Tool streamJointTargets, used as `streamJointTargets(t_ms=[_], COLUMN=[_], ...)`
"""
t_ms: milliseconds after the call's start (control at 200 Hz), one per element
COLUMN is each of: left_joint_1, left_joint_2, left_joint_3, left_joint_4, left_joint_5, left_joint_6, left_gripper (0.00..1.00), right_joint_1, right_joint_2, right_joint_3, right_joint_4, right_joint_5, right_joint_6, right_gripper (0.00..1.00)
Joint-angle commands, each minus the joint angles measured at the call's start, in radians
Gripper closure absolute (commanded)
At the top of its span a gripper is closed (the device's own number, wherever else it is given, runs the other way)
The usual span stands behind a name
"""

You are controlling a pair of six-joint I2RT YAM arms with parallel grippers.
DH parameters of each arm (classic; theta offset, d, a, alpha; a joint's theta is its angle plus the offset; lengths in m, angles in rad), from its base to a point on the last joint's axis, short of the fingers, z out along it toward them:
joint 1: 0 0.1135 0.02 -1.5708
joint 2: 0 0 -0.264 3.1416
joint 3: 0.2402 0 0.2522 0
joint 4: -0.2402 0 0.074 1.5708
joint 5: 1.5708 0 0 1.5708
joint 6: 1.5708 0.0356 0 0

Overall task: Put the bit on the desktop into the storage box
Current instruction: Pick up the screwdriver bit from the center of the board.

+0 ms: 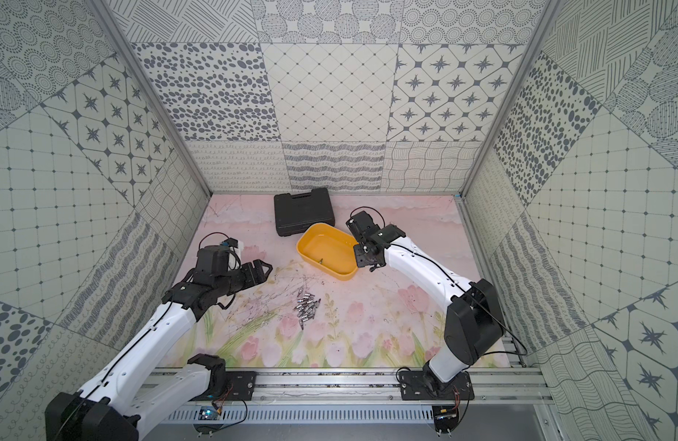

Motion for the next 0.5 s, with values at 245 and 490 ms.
streamJointTargets(t_ms=[245, 490], left_joint_1=[-0.179, -0.28], left_joint_2=[0.261, 0.421], left_joint_3=[0.163, 0.255], left_joint_4=[-0.199, -0.267], left_joint_5=[0.018, -0.038], left_joint_6=[0.142, 0.189], left_gripper=[0.26, 0.34], right_joint_1=[-0.003, -0.006], right_joint_2=[-0.126, -0.157], right_joint_3=[-0.096, -0.113], right_joint_4=[0.066, 0.079], right_joint_5=[0.048, 0.066], right_joint_6=[0.06, 0.058], right_gripper=[0.18, 0.06])
